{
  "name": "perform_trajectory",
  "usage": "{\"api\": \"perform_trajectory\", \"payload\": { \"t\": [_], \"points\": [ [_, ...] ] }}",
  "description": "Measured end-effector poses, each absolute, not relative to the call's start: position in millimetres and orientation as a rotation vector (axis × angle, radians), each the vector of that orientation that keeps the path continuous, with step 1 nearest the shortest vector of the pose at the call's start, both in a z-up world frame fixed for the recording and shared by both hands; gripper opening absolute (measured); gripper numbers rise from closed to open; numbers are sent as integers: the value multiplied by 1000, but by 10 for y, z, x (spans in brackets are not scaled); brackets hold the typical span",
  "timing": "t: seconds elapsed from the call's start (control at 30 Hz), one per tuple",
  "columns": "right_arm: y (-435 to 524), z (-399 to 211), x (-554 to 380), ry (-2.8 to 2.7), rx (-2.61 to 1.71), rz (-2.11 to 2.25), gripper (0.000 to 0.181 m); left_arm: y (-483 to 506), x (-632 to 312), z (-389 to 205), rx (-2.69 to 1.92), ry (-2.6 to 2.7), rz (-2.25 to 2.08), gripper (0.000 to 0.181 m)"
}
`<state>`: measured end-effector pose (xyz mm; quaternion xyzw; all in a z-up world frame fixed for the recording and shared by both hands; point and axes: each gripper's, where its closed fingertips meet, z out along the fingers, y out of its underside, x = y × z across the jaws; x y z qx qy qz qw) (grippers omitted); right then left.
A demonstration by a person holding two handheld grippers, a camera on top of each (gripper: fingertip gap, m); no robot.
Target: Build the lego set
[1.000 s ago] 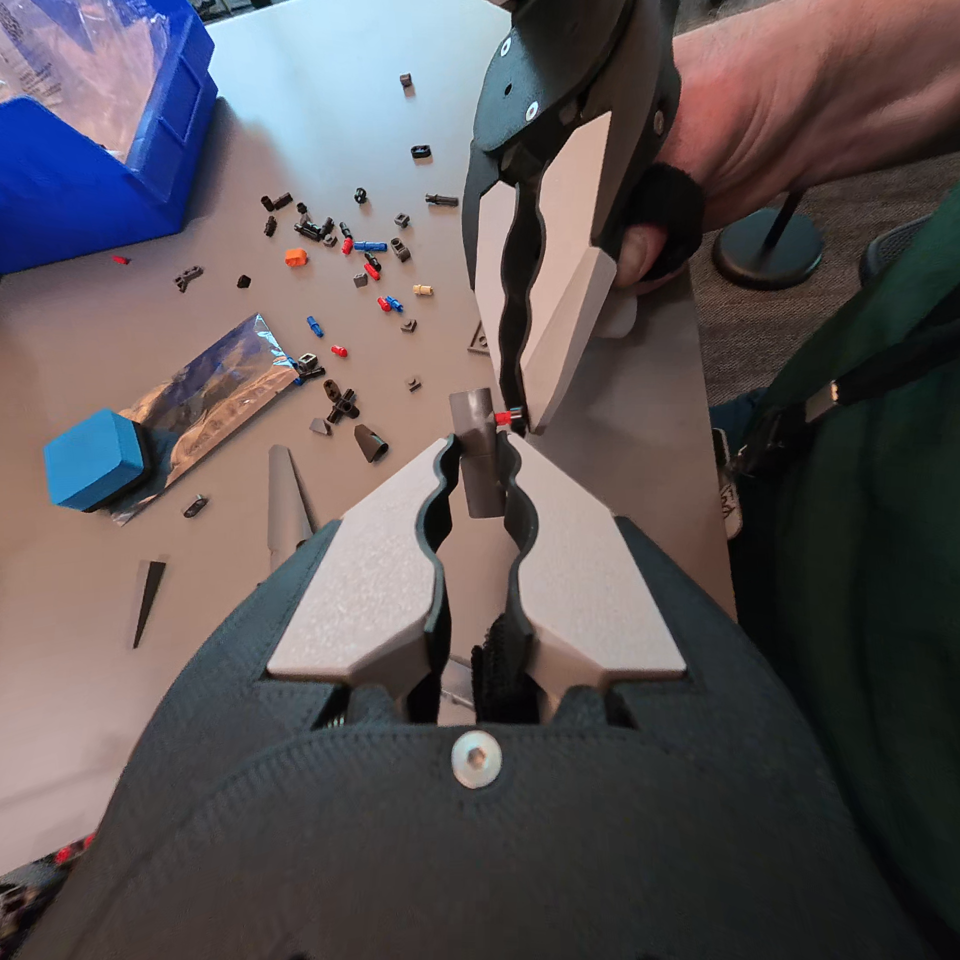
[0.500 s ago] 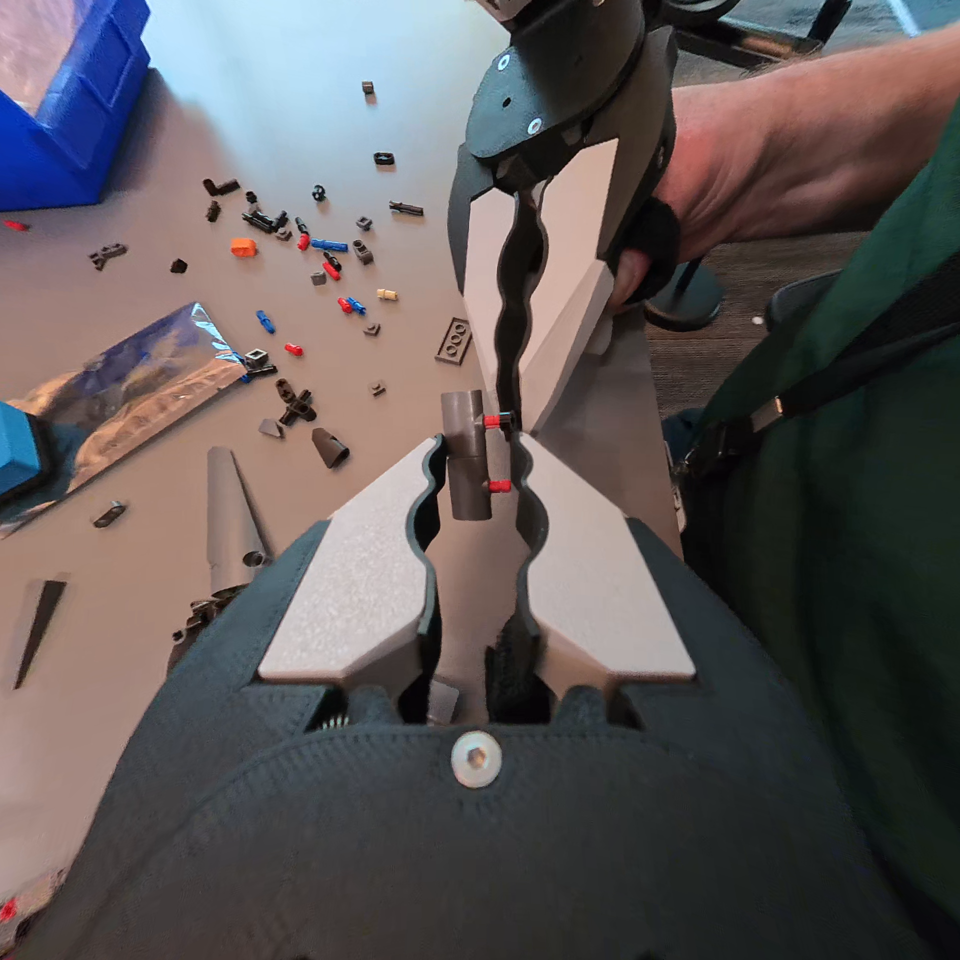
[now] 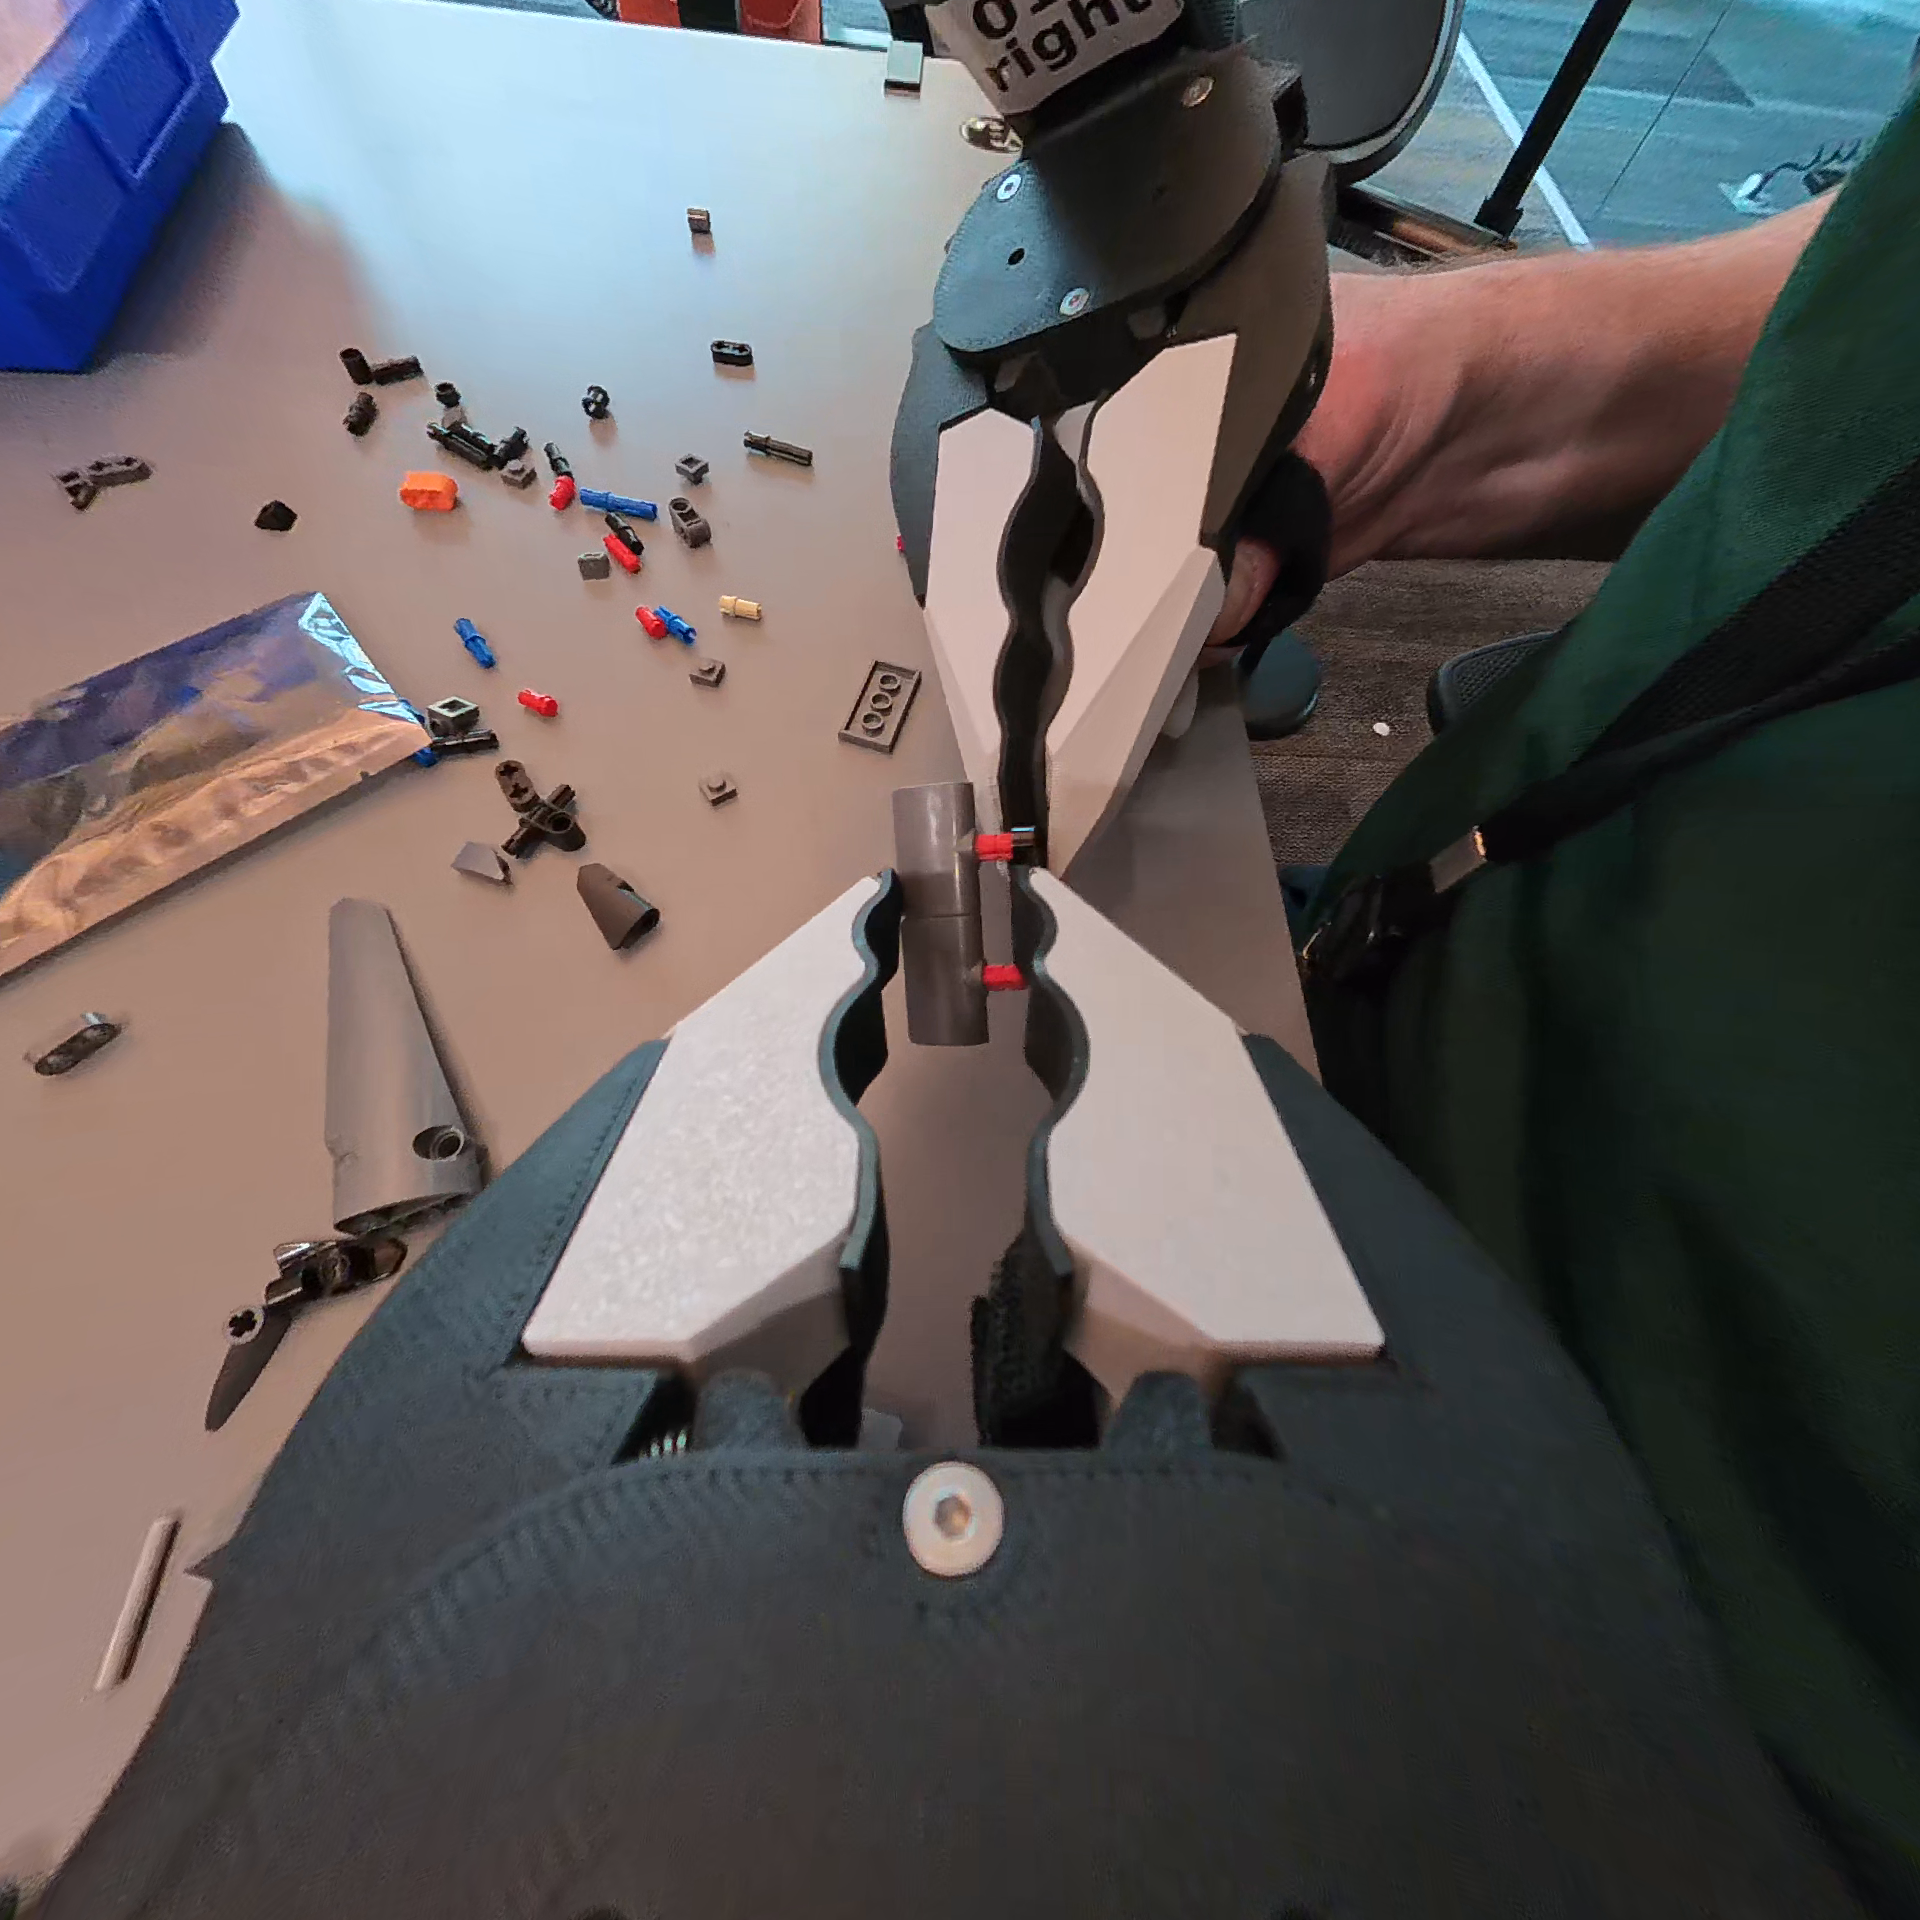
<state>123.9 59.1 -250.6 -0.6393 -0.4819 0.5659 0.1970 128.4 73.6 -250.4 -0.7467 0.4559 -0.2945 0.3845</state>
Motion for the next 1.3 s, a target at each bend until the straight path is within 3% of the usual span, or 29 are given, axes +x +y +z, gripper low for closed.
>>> {"api": "perform_trajectory", "payload": {
  "t": [0.33,0.43,0.53,1.3],
  "points": [
    [593,-2502,1239,-1347,-1788,1589,1,723,1294,-2479,-1904,1132,-818,24],
    [583,-2511,1236,-1357,-1788,1580,1,696,1326,-2430,-1886,1125,-879,33],
    [591,-2503,1238,-1349,-1787,1582,1,722,1308,-2475,-1895,1135,-855,25],
    [609,-2506,1242,-1336,-1798,1586,1,732,1305,-2479,-1868,1209,-717,23]
  ]
}}
